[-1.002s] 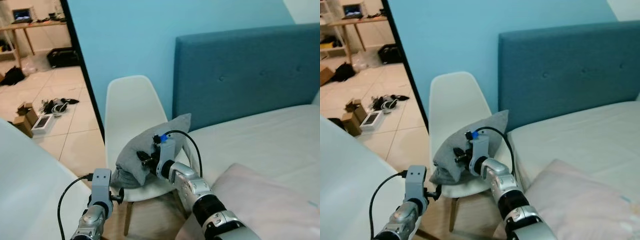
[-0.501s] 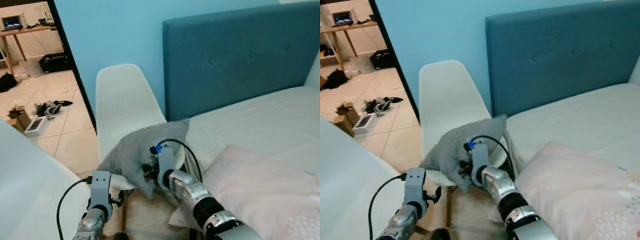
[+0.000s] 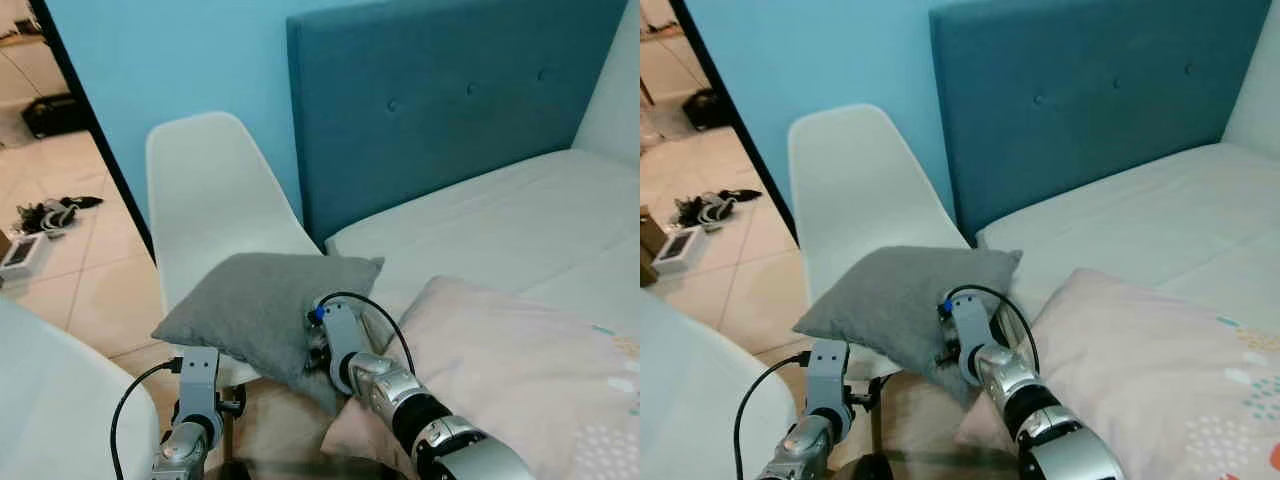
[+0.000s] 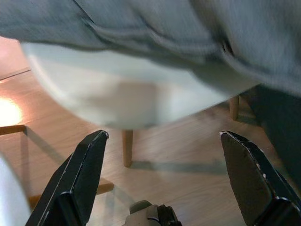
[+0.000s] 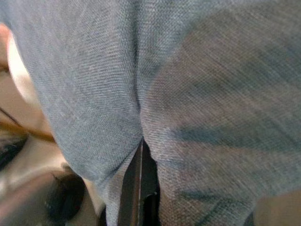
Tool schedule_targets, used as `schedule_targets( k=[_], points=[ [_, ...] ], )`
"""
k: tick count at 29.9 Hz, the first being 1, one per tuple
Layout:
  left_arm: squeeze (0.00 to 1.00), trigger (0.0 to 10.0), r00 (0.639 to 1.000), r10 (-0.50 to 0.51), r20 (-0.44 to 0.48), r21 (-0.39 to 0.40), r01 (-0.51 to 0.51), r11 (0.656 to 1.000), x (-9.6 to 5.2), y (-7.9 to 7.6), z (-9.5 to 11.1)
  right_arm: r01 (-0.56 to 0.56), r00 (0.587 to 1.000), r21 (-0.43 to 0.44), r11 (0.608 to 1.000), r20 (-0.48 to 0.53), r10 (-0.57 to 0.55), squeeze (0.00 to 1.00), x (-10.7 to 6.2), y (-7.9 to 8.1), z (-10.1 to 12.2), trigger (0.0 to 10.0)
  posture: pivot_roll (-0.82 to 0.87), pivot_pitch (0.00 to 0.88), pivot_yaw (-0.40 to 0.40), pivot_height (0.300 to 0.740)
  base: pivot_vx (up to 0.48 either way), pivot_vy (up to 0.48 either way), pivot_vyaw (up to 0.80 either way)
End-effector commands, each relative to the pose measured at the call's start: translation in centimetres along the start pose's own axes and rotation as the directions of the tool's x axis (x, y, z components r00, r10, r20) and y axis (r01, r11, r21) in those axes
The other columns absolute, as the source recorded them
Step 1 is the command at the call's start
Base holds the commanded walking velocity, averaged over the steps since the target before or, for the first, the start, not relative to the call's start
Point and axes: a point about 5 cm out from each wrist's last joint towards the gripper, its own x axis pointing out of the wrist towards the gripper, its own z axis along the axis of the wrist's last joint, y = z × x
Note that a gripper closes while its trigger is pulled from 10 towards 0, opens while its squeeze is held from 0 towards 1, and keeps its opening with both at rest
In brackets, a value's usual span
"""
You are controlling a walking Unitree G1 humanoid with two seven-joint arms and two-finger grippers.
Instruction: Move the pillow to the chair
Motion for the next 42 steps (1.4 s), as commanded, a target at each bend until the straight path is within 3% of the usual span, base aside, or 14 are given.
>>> schedule_targets(
  k=[1,6,10,12,22,23,30,33,35,36,38,40,42],
  points=[
    [0.00,10.0,1.000,0.018,0.016,-0.012,-0.017,1.000,0.0,0.3,0.1,-0.097,0.991,0.074,0.993,0.095,0.090,0.00,0.4,2.0,2.1,10.0,-0.04,0.092,0.008,0.581,0.000,0.000,0.00],
    [0.00,10.0,0.997,0.043,0.060,-0.039,-0.041,0.998,0.1,0.5,0.9,-0.185,0.976,0.161,0.970,0.146,0.162,0.00,0.7,4.0,3.4,10.0,-0.02,0.113,-0.007,0.581,0.000,0.000,0.00],
    [0.00,10.0,0.993,0.061,0.100,-0.057,-0.055,0.997,0.2,0.9,1.7,-0.179,0.976,0.181,0.967,0.155,0.152,0.00,0.8,4.5,3.8,10.0,-0.02,0.131,-0.010,0.581,0.000,0.000,0.00],
    [0.00,10.0,0.983,0.085,0.164,-0.062,-0.076,0.995,0.1,1.6,2.8,-0.160,0.978,0.206,0.965,0.164,0.127,0.00,0.8,4.7,4.3,10.0,0.01,0.185,-0.023,0.581,0.000,0.000,0.00],
    [0.00,10.0,0.954,0.133,0.268,-0.061,-0.121,0.991,-0.2,3.5,5.1,-0.090,0.983,0.147,0.985,0.171,0.065,0.00,0.8,4.3,5.3,10.0,0.04,0.248,-0.028,0.581,0.000,0.000,0.00],
    [0.00,10.0,0.948,0.140,0.287,-0.060,-0.128,0.990,-0.3,3.9,5.7,-0.078,0.982,0.158,0.984,0.180,0.049,1.00,0.8,4.0,5.6,10.0,0.05,0.271,-0.027,0.581,0.000,0.000,0.00],
    [0.00,10.0,0.940,0.144,0.310,-0.061,-0.131,0.989,-0.2,4.0,6.5,-0.104,0.976,0.209,0.972,0.208,0.060,1.00,0.6,3.3,5.9,10.0,0.02,0.270,-0.026,0.581,0.000,0.000,0.00],
    [0.00,10.0,0.940,0.139,0.311,-0.068,-0.124,0.990,-0.1,3.6,6.8,-0.101,0.976,0.209,0.973,0.212,0.056,1.00,0.5,2.2,5.4,10.0,0.01,0.259,-0.025,0.581,0.000,0.000,0.00],
    [0.00,10.0,0.941,0.130,0.312,-0.073,-0.113,0.991,0.2,3.0,7.1,-0.098,0.974,0.196,0.976,0.219,0.054,1.00,0.0,0.3,4.7,10.0,-0.02,0.239,-0.022,0.581,0.000,0.000,0.00],
    [0.00,10.0,0.941,0.130,0.312,-0.073,-0.113,0.991,0.2,3.0,7.1,-0.098,0.974,0.196,0.976,0.219,0.054,1.00,0.0,0.3,4.7,10.0,-0.02,0.239,-0.022,0.581,0.000,0.000,0.00],
    [0.00,10.0,0.940,0.127,0.316,-0.078,-0.107,0.991,0.5,2.8,7.6,-0.123,0.968,0.199,0.972,0.239,0.074,1.00,-0.7,-2.0,4.1,10.0,-0.05,0.213,-0.018,0.581,0.000,0.000,0.00],
    [0.00,10.0,0.940,0.127,0.316,-0.078,-0.107,0.991,0.5,2.8,7.6,-0.123,0.968,0.199,0.972,0.239,0.074,1.00,-0.7,-2.0,4.1,10.0,-0.05,0.213,-0.018,0.581,0.000,0.000,0.00],
    [0.00,10.0,0.938,0.142,0.315,-0.088,-0.120,0.989,0.7,3.1,8.0,-0.178,0.956,0.235,0.956,0.271,0.111,1.00,-1.4,-3.4,3.8,10.0,-0.07,0.199,-0.015,0.581,0.000,0.000,0.00]
  ],
)
